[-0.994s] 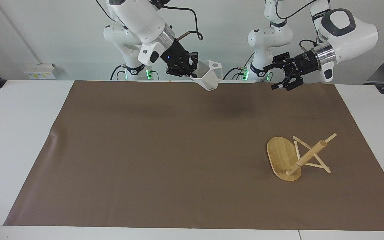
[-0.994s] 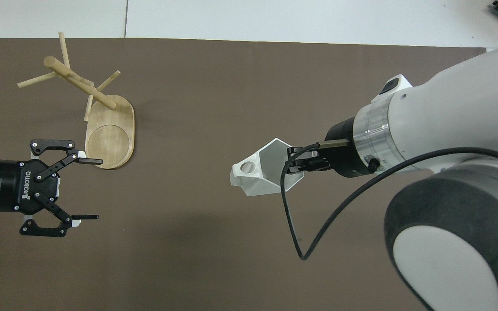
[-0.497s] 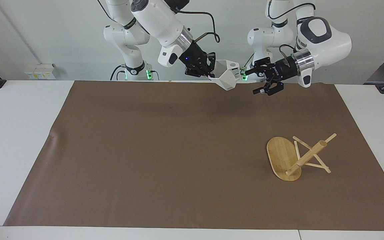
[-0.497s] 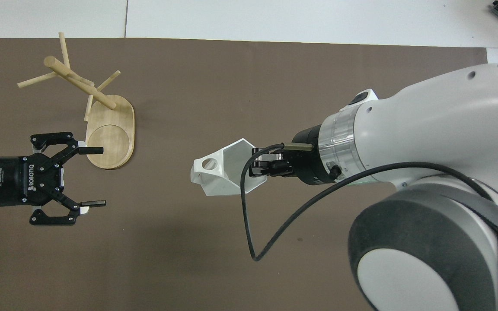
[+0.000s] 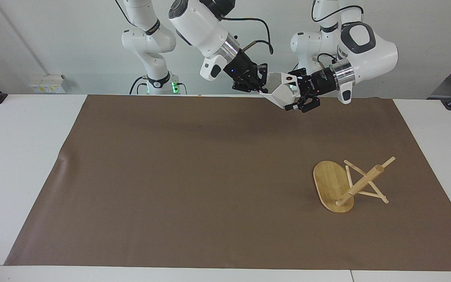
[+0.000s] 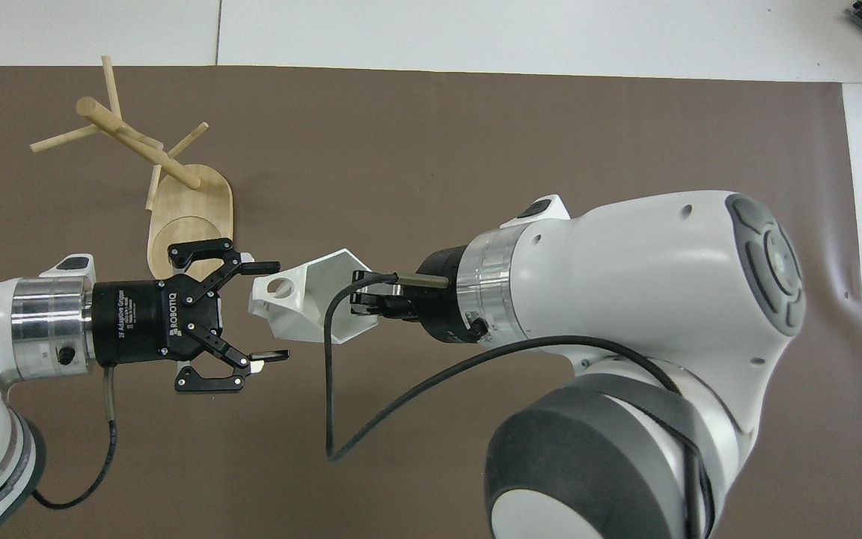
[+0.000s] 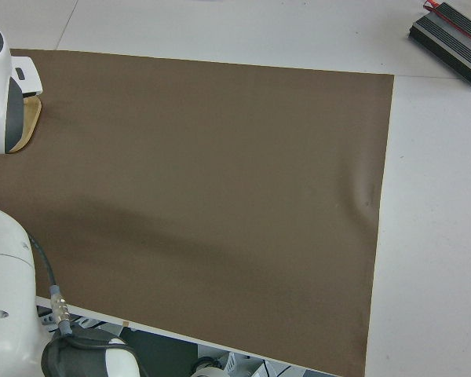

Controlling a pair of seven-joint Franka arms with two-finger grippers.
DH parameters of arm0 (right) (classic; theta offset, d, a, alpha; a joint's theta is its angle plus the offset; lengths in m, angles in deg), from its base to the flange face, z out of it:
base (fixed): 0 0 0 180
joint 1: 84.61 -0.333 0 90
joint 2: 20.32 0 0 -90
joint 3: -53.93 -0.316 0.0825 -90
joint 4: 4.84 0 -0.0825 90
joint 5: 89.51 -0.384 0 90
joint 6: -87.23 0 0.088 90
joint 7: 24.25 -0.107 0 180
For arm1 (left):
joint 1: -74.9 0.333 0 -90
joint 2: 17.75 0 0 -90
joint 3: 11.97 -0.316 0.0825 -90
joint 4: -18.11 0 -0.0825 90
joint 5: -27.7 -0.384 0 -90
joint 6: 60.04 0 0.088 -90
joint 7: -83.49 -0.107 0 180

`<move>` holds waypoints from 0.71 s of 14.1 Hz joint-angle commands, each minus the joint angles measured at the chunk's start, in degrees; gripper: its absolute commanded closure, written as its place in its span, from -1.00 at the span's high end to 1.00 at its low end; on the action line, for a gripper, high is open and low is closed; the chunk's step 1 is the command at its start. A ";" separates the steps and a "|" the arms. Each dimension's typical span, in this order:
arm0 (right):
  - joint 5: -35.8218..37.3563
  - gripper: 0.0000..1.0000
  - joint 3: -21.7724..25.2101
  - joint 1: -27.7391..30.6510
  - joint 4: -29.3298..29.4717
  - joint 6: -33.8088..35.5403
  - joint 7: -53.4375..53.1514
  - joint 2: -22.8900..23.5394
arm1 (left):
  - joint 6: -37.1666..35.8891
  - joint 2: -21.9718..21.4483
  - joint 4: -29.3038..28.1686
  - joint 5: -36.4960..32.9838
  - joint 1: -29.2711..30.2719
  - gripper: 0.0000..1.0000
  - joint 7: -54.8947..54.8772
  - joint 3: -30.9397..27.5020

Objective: Hang cup on rack
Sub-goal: 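Grasp the mug with the left gripper from the right gripper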

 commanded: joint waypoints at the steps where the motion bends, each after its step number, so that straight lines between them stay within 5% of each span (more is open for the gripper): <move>1: -1.40 -1.00 -0.44 0.29 -0.14 -1.33 -0.72 0.15 | -1.35 -1.86 -1.49 1.16 0.11 1.00 0.88 -0.61; 3: -1.40 -1.00 -0.44 0.29 -0.14 -1.33 -0.81 0.15 | -2.23 -1.86 -1.40 1.16 0.55 0.96 0.88 -0.78; 4: -1.40 -1.00 -0.44 0.29 -0.14 -1.33 -0.81 0.15 | -2.58 -1.86 -1.40 1.16 0.55 0.34 0.88 -0.87; 5: -1.40 -1.00 -0.44 0.29 -0.05 -1.33 -0.81 0.15 | -2.93 -1.86 -1.40 1.07 0.55 -0.61 0.71 -0.87; 6: -1.40 -1.00 -0.44 0.29 -0.05 -1.33 -0.81 0.15 | -3.11 -1.95 -1.22 0.99 0.55 -1.00 0.18 -0.96; 10: -1.40 -1.00 -0.44 0.29 0.04 -1.33 -0.81 0.15 | -3.46 -2.04 -1.22 0.90 0.55 -1.00 0.00 -0.96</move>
